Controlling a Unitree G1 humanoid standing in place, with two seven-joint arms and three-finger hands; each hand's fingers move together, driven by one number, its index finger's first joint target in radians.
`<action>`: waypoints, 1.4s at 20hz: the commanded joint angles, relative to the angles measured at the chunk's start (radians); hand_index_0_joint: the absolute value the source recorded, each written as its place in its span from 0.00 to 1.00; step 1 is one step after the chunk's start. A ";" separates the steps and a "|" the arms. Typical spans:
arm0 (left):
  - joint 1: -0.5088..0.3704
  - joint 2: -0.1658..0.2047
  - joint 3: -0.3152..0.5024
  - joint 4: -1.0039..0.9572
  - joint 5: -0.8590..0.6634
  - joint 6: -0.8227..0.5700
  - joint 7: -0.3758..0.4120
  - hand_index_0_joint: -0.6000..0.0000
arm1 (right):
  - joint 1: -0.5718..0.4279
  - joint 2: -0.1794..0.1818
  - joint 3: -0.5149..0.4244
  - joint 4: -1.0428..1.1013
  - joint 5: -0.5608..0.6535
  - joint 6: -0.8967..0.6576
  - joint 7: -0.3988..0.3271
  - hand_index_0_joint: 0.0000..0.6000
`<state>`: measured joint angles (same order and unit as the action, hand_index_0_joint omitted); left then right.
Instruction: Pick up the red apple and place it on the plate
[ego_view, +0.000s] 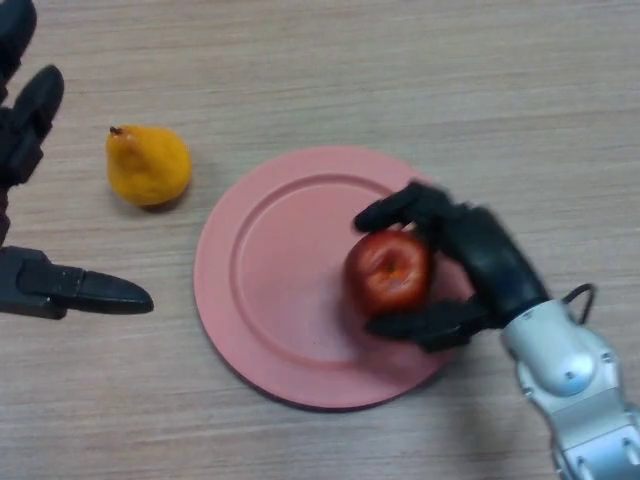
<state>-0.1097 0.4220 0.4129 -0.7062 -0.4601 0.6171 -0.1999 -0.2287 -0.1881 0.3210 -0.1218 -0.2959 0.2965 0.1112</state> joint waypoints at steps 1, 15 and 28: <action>-0.030 0.049 0.104 -0.048 -0.027 -0.074 0.032 1.00 | -0.049 -0.002 -0.051 -0.052 -0.003 -0.133 -0.049 0.50; -0.011 0.003 0.014 -0.015 0.095 -0.241 -0.038 1.00 | -0.005 -0.107 -0.436 -0.561 0.257 0.148 0.160 0.00; -0.002 -0.025 -0.039 -0.037 0.166 -0.168 -0.005 1.00 | 0.063 -0.096 -0.422 -0.755 0.382 0.335 0.103 0.00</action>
<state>-0.0877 0.3527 0.3239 -0.7021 -0.3214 0.5316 -0.2236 -0.1362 -0.2654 -0.0597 -0.8223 0.0567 0.7278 0.2409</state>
